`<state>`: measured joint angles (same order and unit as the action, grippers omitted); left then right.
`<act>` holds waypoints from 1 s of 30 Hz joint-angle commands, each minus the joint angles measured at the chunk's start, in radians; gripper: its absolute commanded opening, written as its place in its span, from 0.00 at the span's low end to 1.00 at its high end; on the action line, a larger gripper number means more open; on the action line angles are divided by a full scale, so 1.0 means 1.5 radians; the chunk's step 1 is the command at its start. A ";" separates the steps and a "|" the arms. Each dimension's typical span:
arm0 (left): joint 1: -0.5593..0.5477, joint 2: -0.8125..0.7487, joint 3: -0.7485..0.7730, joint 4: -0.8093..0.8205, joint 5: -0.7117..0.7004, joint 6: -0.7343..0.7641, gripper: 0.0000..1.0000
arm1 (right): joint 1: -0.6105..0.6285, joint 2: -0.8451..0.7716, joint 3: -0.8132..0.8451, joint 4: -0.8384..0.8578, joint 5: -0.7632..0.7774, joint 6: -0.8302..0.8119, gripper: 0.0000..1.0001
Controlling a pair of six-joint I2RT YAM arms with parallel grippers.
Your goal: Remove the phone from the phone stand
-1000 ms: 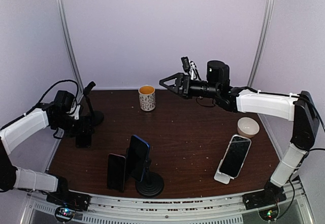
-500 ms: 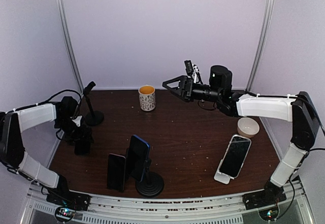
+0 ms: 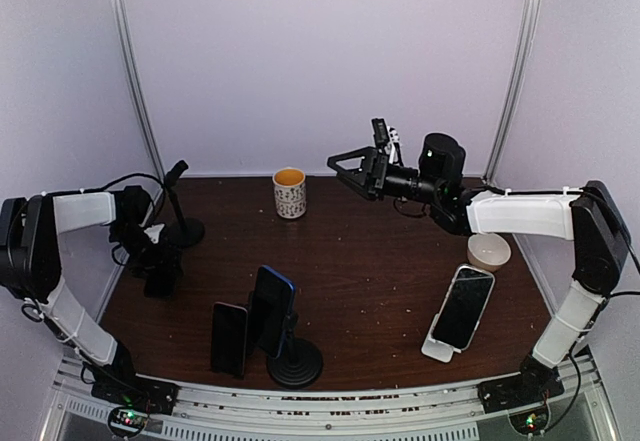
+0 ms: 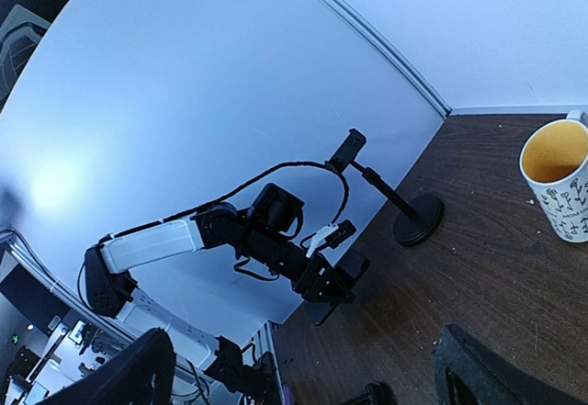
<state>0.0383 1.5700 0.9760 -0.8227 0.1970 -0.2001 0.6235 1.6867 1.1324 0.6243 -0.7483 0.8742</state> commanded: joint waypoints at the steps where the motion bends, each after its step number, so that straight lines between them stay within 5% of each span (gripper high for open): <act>1: 0.004 0.005 0.003 -0.010 -0.013 0.028 0.52 | -0.008 -0.006 -0.007 0.079 -0.023 0.038 1.00; 30: 0.004 0.123 0.037 -0.004 -0.062 0.047 0.69 | -0.017 -0.001 -0.031 0.140 -0.038 0.069 1.00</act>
<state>0.0383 1.7279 1.0237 -0.8406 0.1047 -0.1390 0.6044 1.6871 1.1023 0.8005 -0.7898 0.9764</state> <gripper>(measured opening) 0.723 0.999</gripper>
